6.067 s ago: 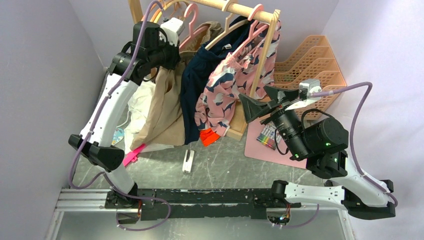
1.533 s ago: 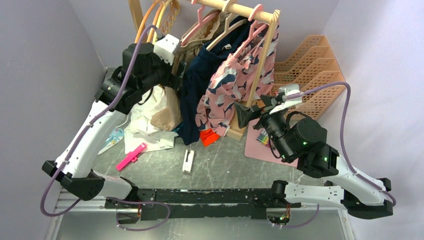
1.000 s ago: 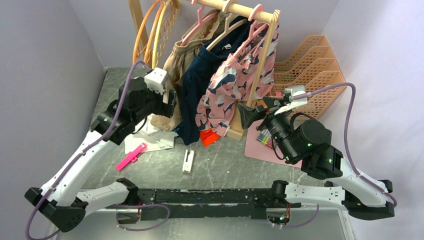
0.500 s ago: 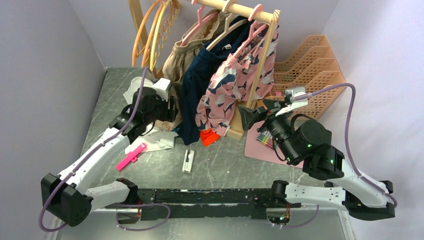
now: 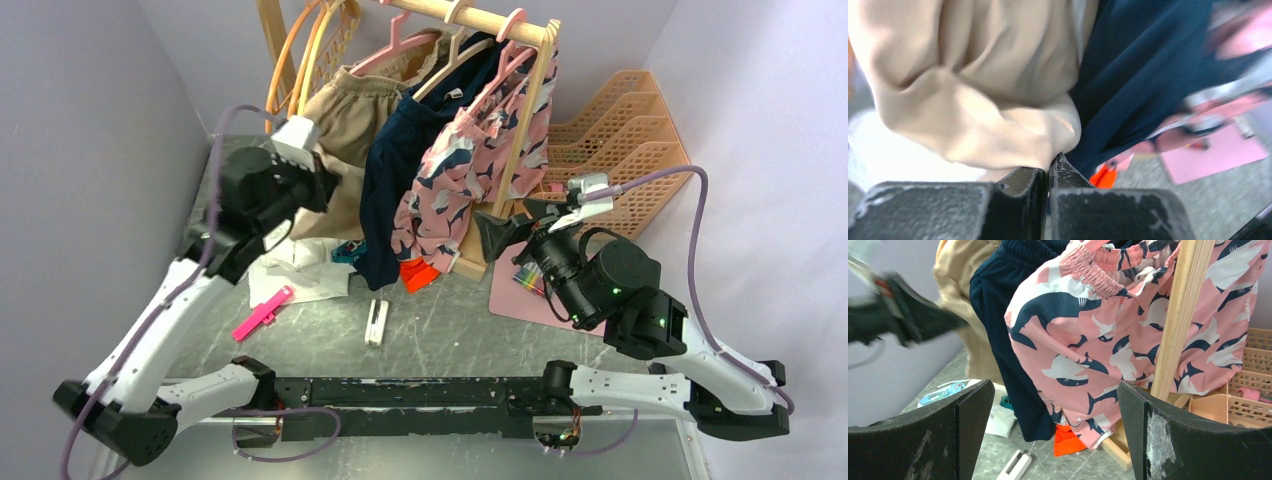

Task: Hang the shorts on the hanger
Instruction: Adjust the shorts on the hanger, then reset both arms

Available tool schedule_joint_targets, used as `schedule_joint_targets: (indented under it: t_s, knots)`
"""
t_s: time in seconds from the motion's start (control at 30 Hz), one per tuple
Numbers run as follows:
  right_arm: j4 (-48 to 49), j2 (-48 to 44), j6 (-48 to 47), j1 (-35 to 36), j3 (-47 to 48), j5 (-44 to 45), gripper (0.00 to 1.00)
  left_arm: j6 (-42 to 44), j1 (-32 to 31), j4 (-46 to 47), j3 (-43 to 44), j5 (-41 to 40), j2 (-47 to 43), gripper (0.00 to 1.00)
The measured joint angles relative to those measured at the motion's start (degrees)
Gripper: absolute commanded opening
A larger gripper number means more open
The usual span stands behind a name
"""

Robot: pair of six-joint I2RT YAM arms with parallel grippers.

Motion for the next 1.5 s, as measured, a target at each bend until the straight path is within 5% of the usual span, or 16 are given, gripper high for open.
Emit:
schedule_joint_targets:
  t_s: [0.17,0.43,0.57,0.87,1.17,1.5]
  knots:
    - [0.55,0.55,-0.02,0.00,-0.24,-0.17,0.98,-1.38,0.07,0.72,7.52,5.38,-6.16,0.07]
    - [0.79,1.51,0.00,0.00,-0.94,-0.50,0.98,-3.41,0.09,-0.68,-5.84,4.72,-8.13,0.10]
    - [0.81,1.53,0.00,0.00,-0.96,-0.50,0.98,-4.09,0.09,-3.56,-11.56,1.62,-4.02,0.47]
    - [0.79,2.01,-0.04,0.00,-0.96,-0.50,0.98,-3.89,0.09,-7.04,-11.23,-2.75,-5.79,0.95]
    - [0.81,4.07,-0.85,0.00,-0.87,-0.50,0.98,-0.74,0.09,-7.45,-2.80,-2.49,-13.84,0.95]
    - [1.70,7.93,-0.92,0.00,-0.85,-0.98,0.98,0.66,0.09,-0.52,-0.13,3.93,-10.62,0.80]
